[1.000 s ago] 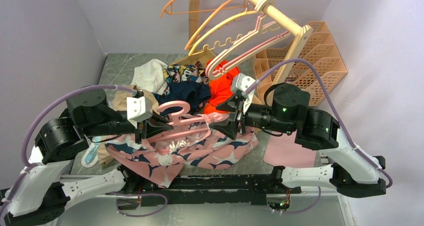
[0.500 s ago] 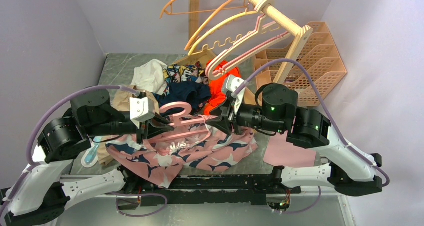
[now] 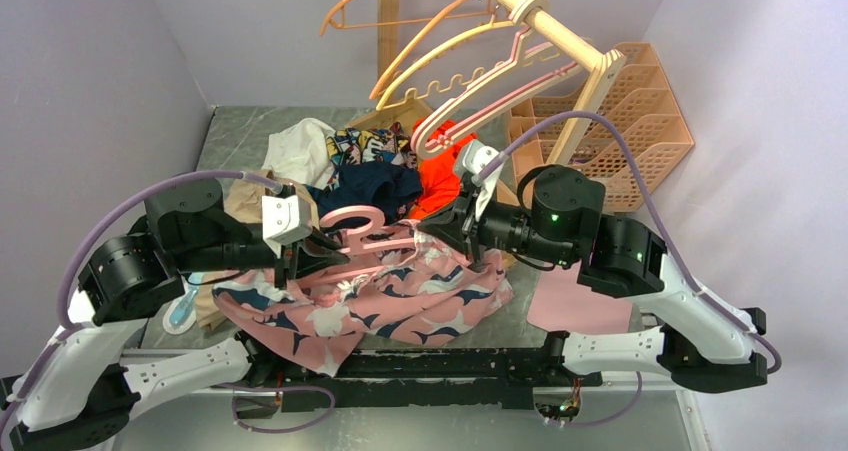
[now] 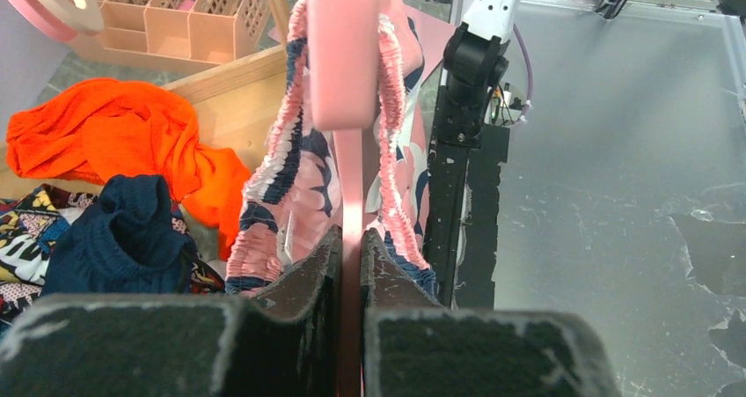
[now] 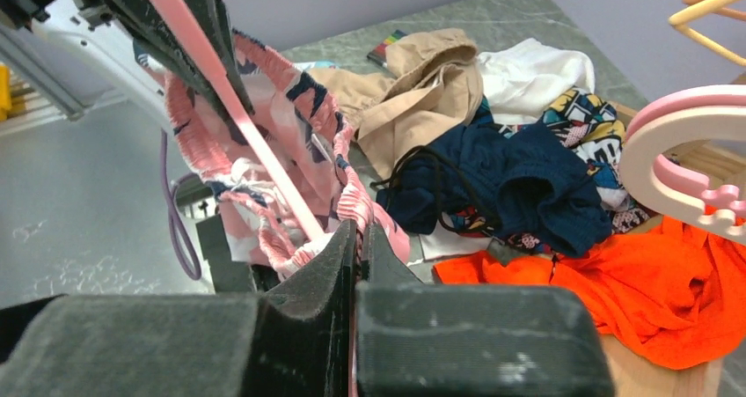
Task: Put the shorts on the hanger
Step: Hang the shorts on the hanger.
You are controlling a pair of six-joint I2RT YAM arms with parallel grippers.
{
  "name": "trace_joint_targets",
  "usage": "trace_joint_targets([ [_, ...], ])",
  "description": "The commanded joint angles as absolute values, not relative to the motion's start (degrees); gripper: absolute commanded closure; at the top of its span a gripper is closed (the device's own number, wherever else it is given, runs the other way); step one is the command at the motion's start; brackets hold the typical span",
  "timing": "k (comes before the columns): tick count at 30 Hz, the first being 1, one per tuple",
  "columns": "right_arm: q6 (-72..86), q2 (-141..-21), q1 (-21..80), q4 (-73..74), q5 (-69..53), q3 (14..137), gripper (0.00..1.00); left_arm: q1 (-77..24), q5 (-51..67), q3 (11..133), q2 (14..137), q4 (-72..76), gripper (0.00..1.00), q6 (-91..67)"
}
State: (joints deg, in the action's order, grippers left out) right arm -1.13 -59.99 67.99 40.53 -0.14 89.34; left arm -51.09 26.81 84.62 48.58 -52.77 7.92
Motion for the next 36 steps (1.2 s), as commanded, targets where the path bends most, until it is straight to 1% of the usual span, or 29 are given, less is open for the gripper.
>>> trace_joint_targets([
  [1,1.8,-59.1,68.0,36.7,4.6,90.0,1.0,-50.9,29.8,84.2,48.3,-49.0,0.93,7.4],
  [5,3.4,-61.6,67.9,40.5,10.1,91.9,1.0,-50.9,30.5,84.5,48.3,-48.3,0.93,7.4],
  [8,5.4,-63.9,67.9,45.2,17.0,93.2,1.0,-50.9,30.6,85.6,48.1,-48.1,0.93,7.7],
  [9,6.2,-64.6,68.0,46.9,19.1,94.0,0.93,-50.9,30.7,86.0,47.9,-48.0,0.93,7.7],
  [11,6.6,-64.6,68.0,48.3,19.8,95.1,0.6,-50.9,30.8,86.6,47.6,-47.8,0.93,7.8],
  [13,6.5,-63.3,68.0,46.9,18.7,96.1,0.33,-50.9,31.0,87.0,47.4,-47.6,0.93,7.8],
  [14,5.7,-62.7,68.0,46.2,17.7,97.1,0.26,-50.9,30.9,87.3,47.4,-47.8,0.93,7.9],
  [15,4.9,-62.3,68.0,45.8,15.8,98.4,0.24,-50.9,30.8,87.7,47.4,-47.9,0.93,8.0],
  [20,-0.5,-61.8,68.0,46.5,2.8,107.1,0.24,-50.9,30.4,91.7,48.2,-49.5,0.93,8.4],
  [24,-3.4,-67.1,68.0,49.7,-2.9,120.6,0.23,-50.9,30.6,102.7,51.9,-52.2,0.93,9.9],
  [25,-3.5,-67.9,68.1,48.8,-4.1,122.2,0.24,-50.9,30.7,104.9,53.4,-52.7,0.93,10.4],
  [27,-3.8,-68.4,68.1,45.9,-7.0,121.8,0.24,-50.9,31.2,106.4,54.6,-52.8,0.93,10.9],
  [36,-4.8,-73.0,68.2,44.2,-17.4,115.6,0.27,-50.9,34.0,99.0,55.2,-48.2,0.93,9.8],
])
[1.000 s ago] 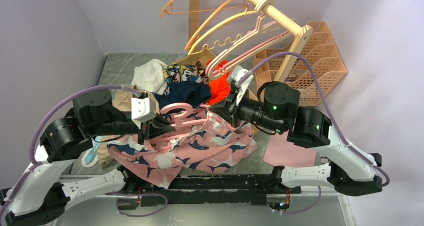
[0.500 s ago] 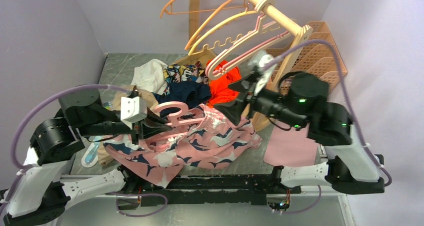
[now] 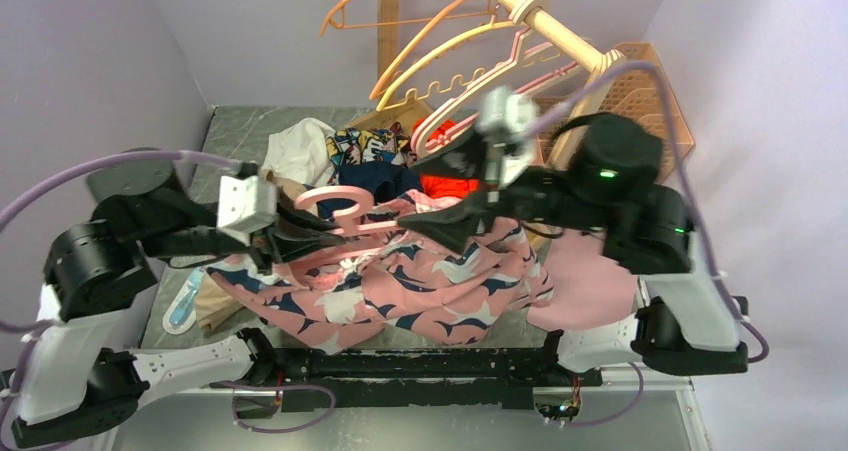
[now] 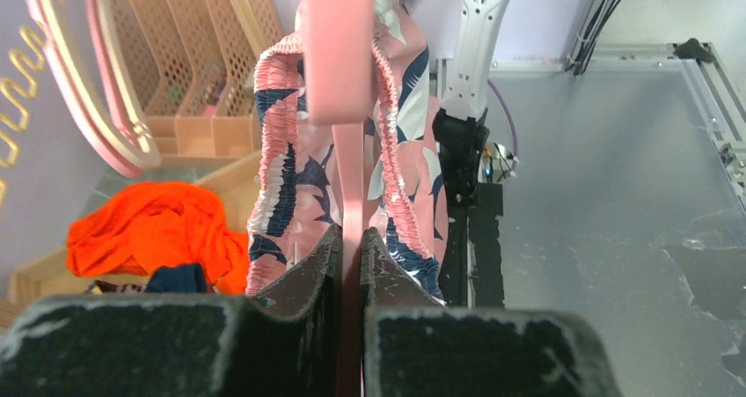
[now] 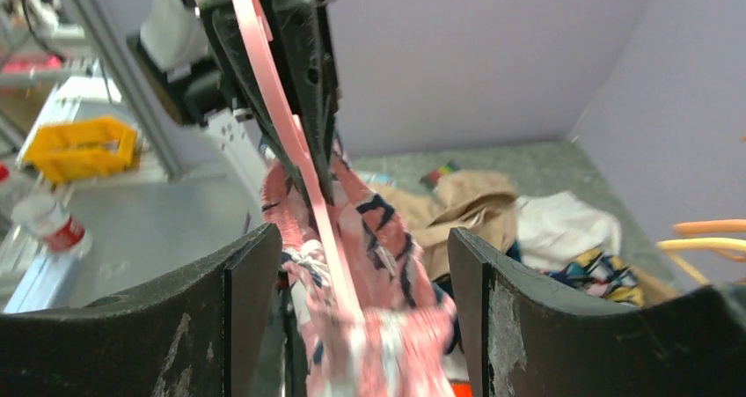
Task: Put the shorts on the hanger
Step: Hang the shorts on the hanger.
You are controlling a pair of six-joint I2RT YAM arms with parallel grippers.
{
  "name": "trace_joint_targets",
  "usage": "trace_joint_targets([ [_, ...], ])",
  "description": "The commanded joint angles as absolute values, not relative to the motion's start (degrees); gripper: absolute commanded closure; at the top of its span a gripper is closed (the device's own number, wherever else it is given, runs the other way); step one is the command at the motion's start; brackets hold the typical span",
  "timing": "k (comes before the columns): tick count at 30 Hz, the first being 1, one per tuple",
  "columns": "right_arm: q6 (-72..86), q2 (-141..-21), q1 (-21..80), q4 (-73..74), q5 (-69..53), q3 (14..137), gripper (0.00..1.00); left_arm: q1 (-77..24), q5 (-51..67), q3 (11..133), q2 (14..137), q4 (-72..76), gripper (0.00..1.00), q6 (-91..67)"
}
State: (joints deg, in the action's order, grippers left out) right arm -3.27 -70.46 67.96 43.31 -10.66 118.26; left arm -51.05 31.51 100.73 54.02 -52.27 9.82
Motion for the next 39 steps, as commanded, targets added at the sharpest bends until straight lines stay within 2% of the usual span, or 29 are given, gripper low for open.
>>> trace_joint_targets([
  [1,-4.8,-73.1,68.3,44.2,-18.1,114.8,0.27,-50.9,34.3,98.6,55.2,-47.6,0.93,9.8],
  [5,-4.3,-73.0,68.2,43.5,-18.9,110.7,0.29,-50.9,35.1,97.6,56.1,-46.3,0.93,10.0],
  [8,-3.3,-72.1,68.1,40.6,-18.6,107.4,0.35,-50.9,35.8,97.3,57.3,-46.0,0.93,10.4],
  [15,-2.0,-68.3,68.2,33.9,-17.0,101.0,0.63,-50.9,36.2,97.0,58.6,-45.5,0.93,10.8],
  [17,-1.9,-68.3,68.1,33.3,-16.9,100.4,0.64,-50.9,36.4,97.0,58.8,-45.3,0.93,10.6],
  [21,-1.7,-68.3,68.2,31.8,-16.3,98.8,0.55,-50.9,36.9,97.0,59.2,-45.0,0.93,10.3],
  [25,-1.2,-67.8,68.2,29.1,-16.2,97.1,0.58,-50.9,37.5,97.0,59.7,-44.9,0.93,10.1],
  [27,-0.9,-67.7,68.2,27.8,-16.1,96.5,0.66,-50.9,37.5,96.9,59.8,-44.8,0.93,10.0],
  [30,-0.8,-67.5,68.2,26.2,-15.9,96.0,0.97,-50.9,37.2,96.4,59.8,-44.4,0.93,10.0],
  [32,-0.7,-67.0,68.2,25.3,-15.2,95.7,1.0,-50.9,36.4,96.0,59.5,-44.4,0.93,9.8],
  [33,-0.7,-66.7,68.1,25.2,-14.5,95.6,1.0,-50.9,35.2,96.0,59.3,-44.5,0.88,9.6],
  [34,-0.7,-66.2,68.1,25.4,-13.5,95.7,1.0,-50.9,33.9,96.2,58.9,-44.8,0.78,9.4],
  [36,-1.1,-65.5,68.1,26.7,-10.9,95.9,1.0,-50.9,32.0,96.9,57.8,-45.5,0.49,9.3],
  [38,-1.8,-64.8,68.1,28.7,-8.8,96.8,1.0,-50.9,29.9,98.5,55.5,-46.0,0.31,8.9],
  [39,-2.2,-64.6,68.0,30.0,-9.1,97.8,1.0,-50.9,29.1,99.9,54.2,-46.0,0.14,8.8],
])
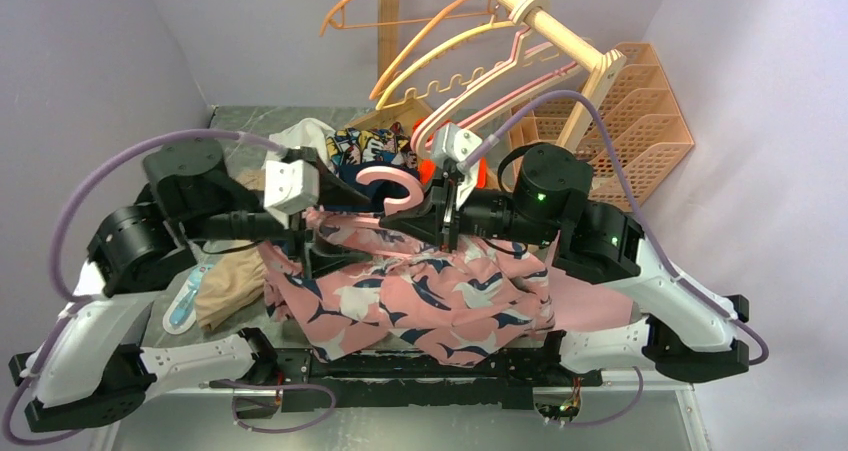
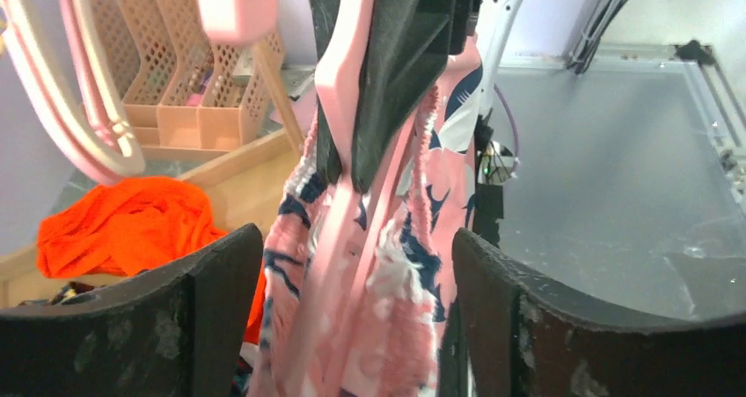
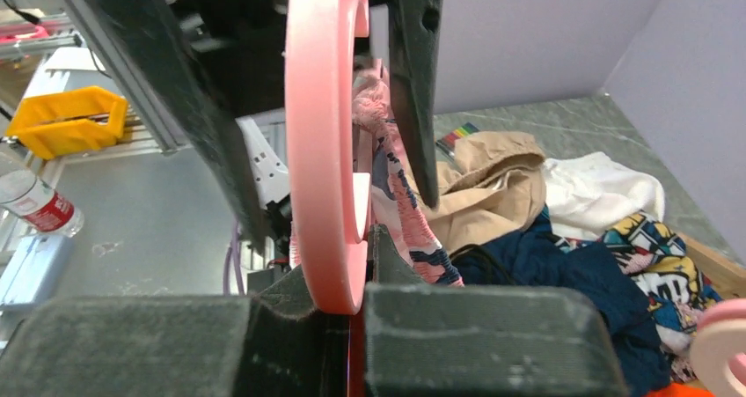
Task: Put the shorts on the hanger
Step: Hang the shorts on the hanger.
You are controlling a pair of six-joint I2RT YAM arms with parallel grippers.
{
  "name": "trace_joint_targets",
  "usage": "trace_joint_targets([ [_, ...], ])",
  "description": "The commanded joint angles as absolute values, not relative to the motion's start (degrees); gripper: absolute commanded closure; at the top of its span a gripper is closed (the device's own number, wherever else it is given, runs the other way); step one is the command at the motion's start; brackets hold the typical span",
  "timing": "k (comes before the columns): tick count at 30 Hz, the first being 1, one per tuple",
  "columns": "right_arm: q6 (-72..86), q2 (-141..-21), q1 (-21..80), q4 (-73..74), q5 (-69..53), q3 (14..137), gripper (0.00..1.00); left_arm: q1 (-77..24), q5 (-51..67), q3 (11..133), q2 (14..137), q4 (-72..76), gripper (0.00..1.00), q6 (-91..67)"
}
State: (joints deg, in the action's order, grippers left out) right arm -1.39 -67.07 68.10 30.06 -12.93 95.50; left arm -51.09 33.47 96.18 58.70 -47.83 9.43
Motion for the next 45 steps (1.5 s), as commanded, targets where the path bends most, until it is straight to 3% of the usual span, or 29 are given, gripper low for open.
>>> trace_joint_targets([
  [1,-2.2,-64.7,68.1,31.3,-10.0,99.9,1.0,-50.9,28.7,101.4,52.7,-45.7,0.04,8.8],
  [6,2.2,-67.6,68.1,34.5,-26.4,117.1,1.0,-50.9,29.3,107.8,44.5,-35.9,0.01,7.3],
  [9,6.6,-67.3,68.1,29.3,-33.7,120.6,1.0,-50.9,29.6,109.5,41.7,-32.1,0.01,7.1],
  [12,4.3,-67.7,68.1,32.7,-27.9,121.7,1.0,-50.9,28.4,109.4,40.7,-31.8,0.01,7.9],
  [19,-4.3,-68.7,68.1,43.1,5.4,116.0,1.0,-50.9,27.4,107.1,39.5,-30.8,0.01,8.1],
  [29,-6.6,-68.4,68.1,47.3,-6.1,116.5,1.0,-50.9,26.8,106.2,44.6,-39.0,0.01,10.1],
  [36,-7.0,-66.5,68.1,47.7,-10.1,113.7,1.0,-50.9,26.9,104.7,49.7,-46.3,0.18,11.6],
  [42,-6.7,-65.5,68.1,47.6,-11.2,112.1,1.0,-50.9,27.2,104.1,54.8,-50.1,0.51,13.1],
  [45,-6.3,-65.3,68.1,47.5,-11.9,111.8,1.0,-50.9,26.2,103.3,55.7,-50.2,0.58,14.1],
])
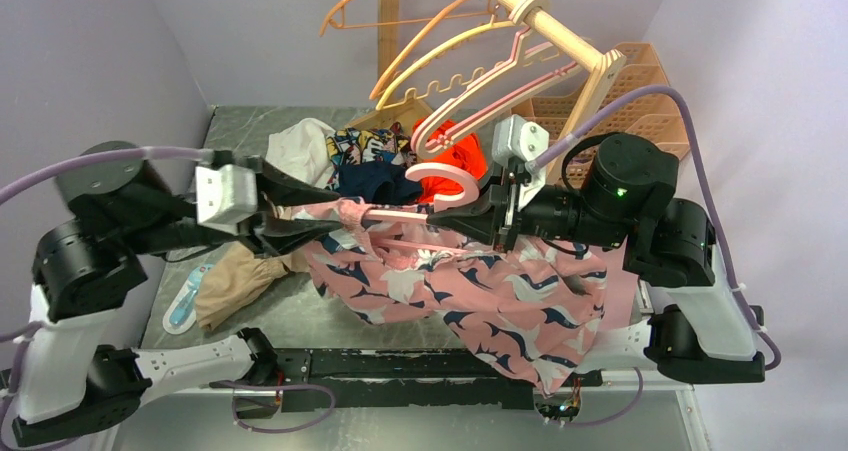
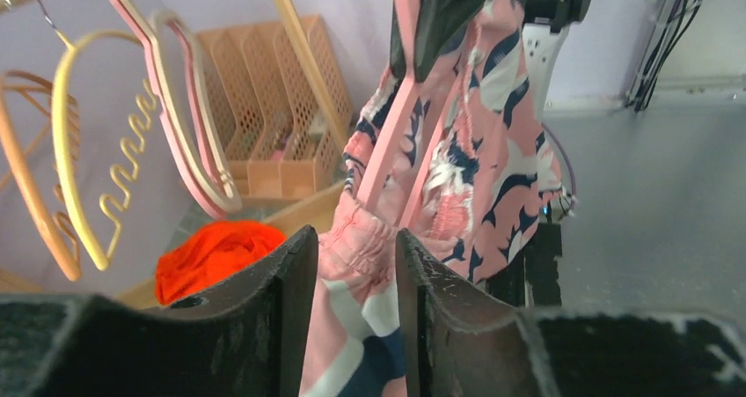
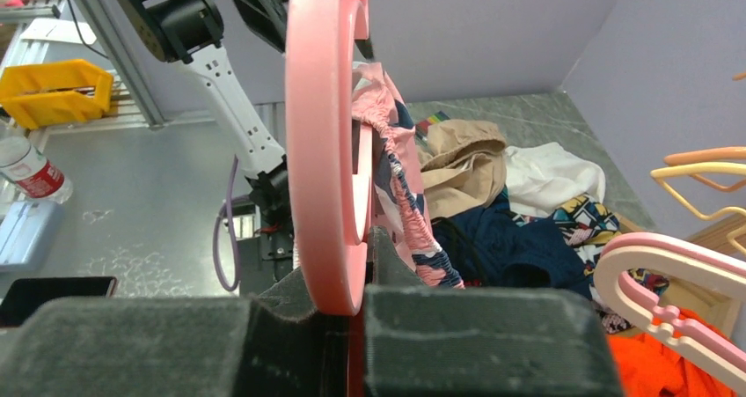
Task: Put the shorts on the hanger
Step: Hang the shorts on the hanger.
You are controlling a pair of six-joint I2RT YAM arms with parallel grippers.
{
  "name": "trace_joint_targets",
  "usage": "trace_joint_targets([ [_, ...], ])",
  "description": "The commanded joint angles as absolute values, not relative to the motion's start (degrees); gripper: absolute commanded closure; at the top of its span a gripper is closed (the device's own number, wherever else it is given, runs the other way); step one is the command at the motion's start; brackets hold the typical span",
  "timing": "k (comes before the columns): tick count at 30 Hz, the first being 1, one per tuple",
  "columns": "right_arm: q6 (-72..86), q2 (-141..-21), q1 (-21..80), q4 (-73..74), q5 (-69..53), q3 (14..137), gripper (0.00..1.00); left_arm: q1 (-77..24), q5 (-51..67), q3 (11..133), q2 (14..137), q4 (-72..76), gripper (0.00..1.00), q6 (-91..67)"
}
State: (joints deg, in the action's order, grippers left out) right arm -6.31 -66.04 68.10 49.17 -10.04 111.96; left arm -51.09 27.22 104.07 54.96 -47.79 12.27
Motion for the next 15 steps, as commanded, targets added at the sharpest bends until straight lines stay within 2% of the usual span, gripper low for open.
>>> trace_joint_targets([
  [1,-6.2,-65.2,68.1,47.5,-12.2,111.7,1.0,-50.9,25.8,102.9,55.9,-50.2,0.59,14.3],
  [3,-6.1,-65.0,68.0,47.3,-12.2,111.7,1.0,-50.9,25.7,101.9,56.2,-50.3,0.59,14.4],
  [7,-6.2,-64.8,68.1,47.2,-12.0,111.3,1.0,-50.9,27.5,99.8,57.1,-50.2,0.65,14.0],
  [9,-6.2,-64.8,68.1,47.0,-12.2,111.0,1.0,-50.9,28.2,99.2,57.6,-50.1,0.75,13.8],
  [11,-6.0,-64.8,68.1,46.6,-12.4,110.6,1.0,-50.9,28.8,98.7,58.1,-49.5,0.79,13.6],
  [15,-5.6,-64.6,68.1,45.6,-12.7,109.4,1.0,-50.9,30.5,98.5,58.6,-46.6,0.82,12.8],
])
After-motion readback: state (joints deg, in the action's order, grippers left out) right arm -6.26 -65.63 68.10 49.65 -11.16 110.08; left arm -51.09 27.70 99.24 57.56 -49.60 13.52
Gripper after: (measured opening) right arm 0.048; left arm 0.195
